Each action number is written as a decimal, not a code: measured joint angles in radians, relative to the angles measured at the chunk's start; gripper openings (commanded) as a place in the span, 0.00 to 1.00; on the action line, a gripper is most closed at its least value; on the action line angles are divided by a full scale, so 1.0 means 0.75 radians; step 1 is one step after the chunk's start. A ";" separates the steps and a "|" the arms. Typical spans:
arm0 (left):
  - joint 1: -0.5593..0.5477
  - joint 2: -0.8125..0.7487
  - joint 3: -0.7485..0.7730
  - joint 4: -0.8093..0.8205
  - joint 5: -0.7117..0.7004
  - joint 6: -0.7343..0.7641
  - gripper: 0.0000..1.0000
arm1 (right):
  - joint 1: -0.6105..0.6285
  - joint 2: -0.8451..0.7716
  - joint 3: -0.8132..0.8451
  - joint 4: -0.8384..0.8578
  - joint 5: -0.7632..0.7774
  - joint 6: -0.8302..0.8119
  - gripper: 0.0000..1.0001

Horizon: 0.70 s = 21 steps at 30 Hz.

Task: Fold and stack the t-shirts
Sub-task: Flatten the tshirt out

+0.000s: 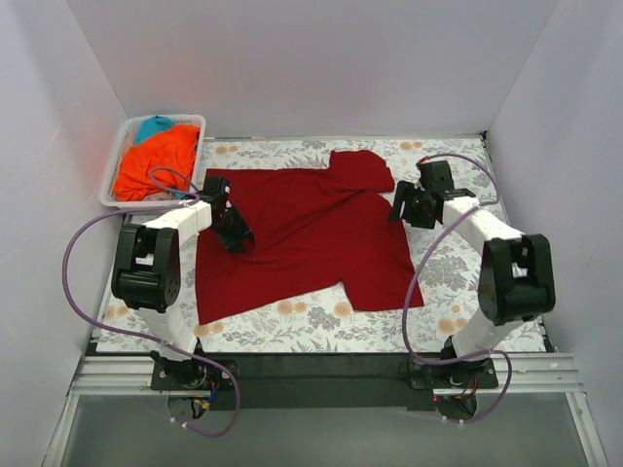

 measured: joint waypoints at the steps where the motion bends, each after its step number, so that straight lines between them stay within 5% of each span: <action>1: 0.000 0.007 0.010 -0.002 -0.001 0.001 0.38 | 0.000 0.064 0.047 0.019 0.000 -0.010 0.75; 6: 0.000 0.037 0.083 -0.009 -0.007 0.014 0.43 | 0.003 0.349 0.254 0.038 -0.031 -0.046 0.66; 9: 0.000 0.062 0.109 -0.016 -0.018 0.016 0.36 | 0.003 0.423 0.274 0.046 -0.064 -0.062 0.35; 11: 0.000 0.085 0.125 -0.022 -0.026 0.018 0.27 | 0.003 0.426 0.245 0.051 -0.076 -0.071 0.04; 16: 0.004 0.142 0.144 -0.034 -0.050 0.024 0.02 | -0.001 0.227 -0.032 0.108 -0.077 -0.011 0.01; 21: 0.030 0.106 0.085 -0.002 -0.051 0.014 0.00 | -0.012 -0.141 -0.397 0.055 -0.030 0.125 0.01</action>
